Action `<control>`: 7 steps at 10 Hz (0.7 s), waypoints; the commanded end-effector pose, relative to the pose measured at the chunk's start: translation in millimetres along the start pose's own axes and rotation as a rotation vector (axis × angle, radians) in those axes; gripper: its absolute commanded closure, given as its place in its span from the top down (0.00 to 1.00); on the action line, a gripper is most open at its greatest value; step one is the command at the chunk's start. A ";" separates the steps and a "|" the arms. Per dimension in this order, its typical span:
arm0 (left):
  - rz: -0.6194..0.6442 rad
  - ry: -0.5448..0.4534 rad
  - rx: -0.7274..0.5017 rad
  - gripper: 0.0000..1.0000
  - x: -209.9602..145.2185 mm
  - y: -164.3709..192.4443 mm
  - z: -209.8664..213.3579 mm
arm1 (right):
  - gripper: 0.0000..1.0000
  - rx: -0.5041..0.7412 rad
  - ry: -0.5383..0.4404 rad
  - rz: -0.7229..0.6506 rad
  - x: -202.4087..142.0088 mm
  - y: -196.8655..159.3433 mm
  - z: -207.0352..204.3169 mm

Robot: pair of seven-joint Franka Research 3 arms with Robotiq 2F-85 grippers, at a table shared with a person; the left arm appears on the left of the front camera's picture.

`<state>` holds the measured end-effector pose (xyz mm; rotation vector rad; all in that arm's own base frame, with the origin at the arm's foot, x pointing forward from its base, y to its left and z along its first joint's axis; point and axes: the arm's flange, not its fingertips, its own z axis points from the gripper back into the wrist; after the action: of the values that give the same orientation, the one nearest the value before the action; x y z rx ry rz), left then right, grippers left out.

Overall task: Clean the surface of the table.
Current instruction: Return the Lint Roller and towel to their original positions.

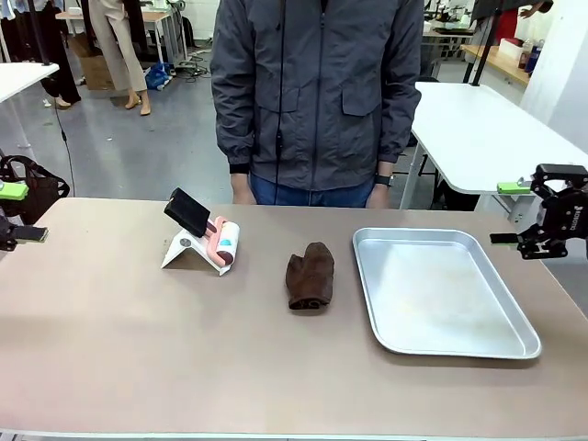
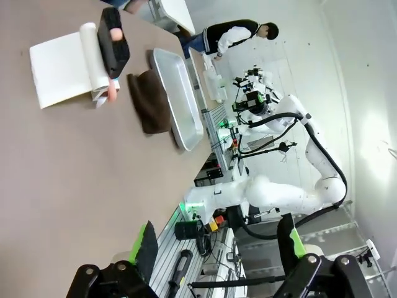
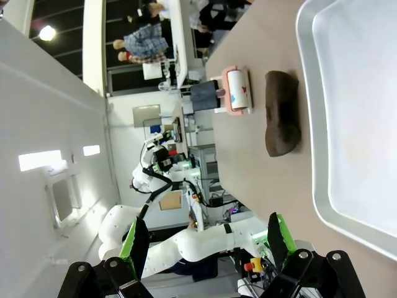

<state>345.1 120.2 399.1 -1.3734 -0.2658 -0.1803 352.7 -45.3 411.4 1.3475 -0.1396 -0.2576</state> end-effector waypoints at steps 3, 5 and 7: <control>0.005 0.021 0.018 1.00 -6.6 0.9 6.2 | 1.00 0.006 -0.005 -0.004 -1.8 7.9 1.2; 0.005 0.021 0.018 1.00 -6.6 0.9 6.2 | 1.00 0.006 -0.005 -0.004 -1.8 7.9 1.2; 0.005 0.021 0.018 1.00 -6.6 0.9 6.2 | 1.00 0.006 -0.005 -0.004 -1.8 7.9 1.2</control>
<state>340.2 125.8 395.4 -1.3517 -0.2447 -0.1775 352.0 -45.4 414.0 1.3424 -0.1459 -0.2538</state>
